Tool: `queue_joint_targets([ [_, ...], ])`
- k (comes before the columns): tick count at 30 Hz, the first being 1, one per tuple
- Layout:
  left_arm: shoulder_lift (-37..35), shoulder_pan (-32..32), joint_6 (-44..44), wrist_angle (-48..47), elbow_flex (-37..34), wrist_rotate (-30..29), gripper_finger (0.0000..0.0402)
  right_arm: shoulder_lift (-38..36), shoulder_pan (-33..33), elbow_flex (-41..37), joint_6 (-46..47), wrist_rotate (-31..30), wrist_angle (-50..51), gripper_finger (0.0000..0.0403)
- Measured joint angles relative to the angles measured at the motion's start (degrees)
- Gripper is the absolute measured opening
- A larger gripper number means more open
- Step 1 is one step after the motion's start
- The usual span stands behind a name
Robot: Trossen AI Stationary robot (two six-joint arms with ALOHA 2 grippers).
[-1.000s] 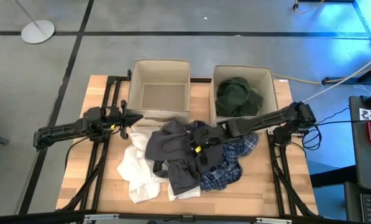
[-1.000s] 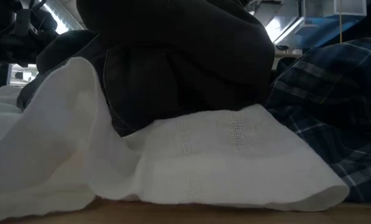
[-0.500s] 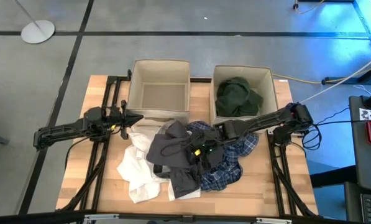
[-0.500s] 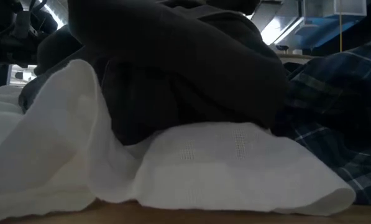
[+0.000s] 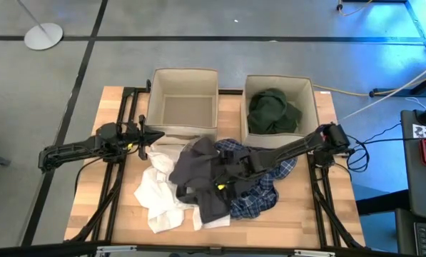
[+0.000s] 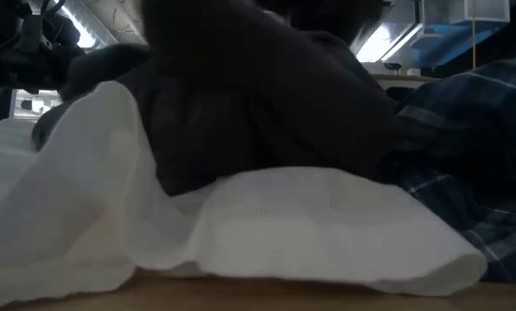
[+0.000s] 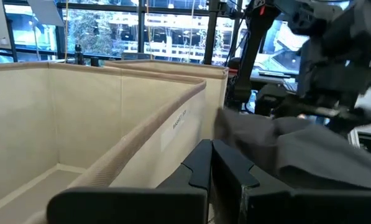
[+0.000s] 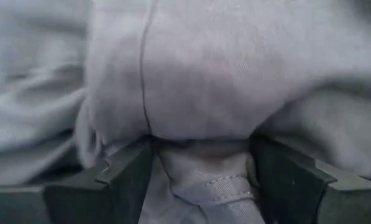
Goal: Sort clothes
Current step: Put the gray pants in the right laundry organizer
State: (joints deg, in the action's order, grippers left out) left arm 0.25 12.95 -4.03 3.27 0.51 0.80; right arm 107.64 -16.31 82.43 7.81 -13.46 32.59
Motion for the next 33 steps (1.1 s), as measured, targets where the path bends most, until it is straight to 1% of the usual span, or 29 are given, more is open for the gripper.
queue_joint_targets([
  [2, 0.0, 0.0, 0.0, 0.0, 0.0, 0.0, 0.0004, 1.5, 0.2, 0.0, 0.8, -4.1, 0.1, 0.0273],
  [4, 0.0, 0.0, 0.0, 0.0, 0.0, 0.0, 0.0004, 2.8, 0.5, 0.0, 0.8, -6.2, -0.1, 0.0273],
  [12, 0.0, 0.0, -0.4, 0.0, 0.0, 0.0, 0.0004, 7.5, 1.2, 0.1, -0.3, -7.5, -1.0, 0.0273],
  [15, 0.0, 0.0, -0.4, 0.0, 0.0, 0.0, 0.0004, 8.7, 1.5, 0.1, -0.4, -8.6, -1.7, 0.0261],
  [17, 0.0, 0.0, -0.4, 0.0, 0.0, 0.0, 0.0004, 9.2, 1.6, 0.1, -0.6, -9.4, -2.0, 0.0237],
  [19, 0.0, 0.0, -0.5, -0.1, 0.0, 0.0, 0.0004, 9.5, 2.0, 0.1, -0.6, -10.2, -2.1, 0.0201],
  [26, 0.0, 0.0, -0.4, -0.1, 0.0, 0.0, 0.0004, 9.6, 2.0, 0.1, -2.0, -13.7, -3.0, 0.0039],
  [27, 0.0, 0.0, -0.4, -0.1, 0.0, 0.0, 0.0004, 9.6, 2.0, 0.1, -2.1, -14.0, -3.0, 0.0022],
  [29, 0.0, 0.0, -0.4, -0.1, 0.0, 0.0, 0.0004, 9.5, 2.0, 0.0, -2.3, -14.0, -3.0, 0.0014],
  [33, 0.0, 0.0, -0.4, -0.1, 0.0, 0.0, 0.0004, 7.7, 2.0, -0.1, -2.3, -14.0, -2.7, 0.003],
])
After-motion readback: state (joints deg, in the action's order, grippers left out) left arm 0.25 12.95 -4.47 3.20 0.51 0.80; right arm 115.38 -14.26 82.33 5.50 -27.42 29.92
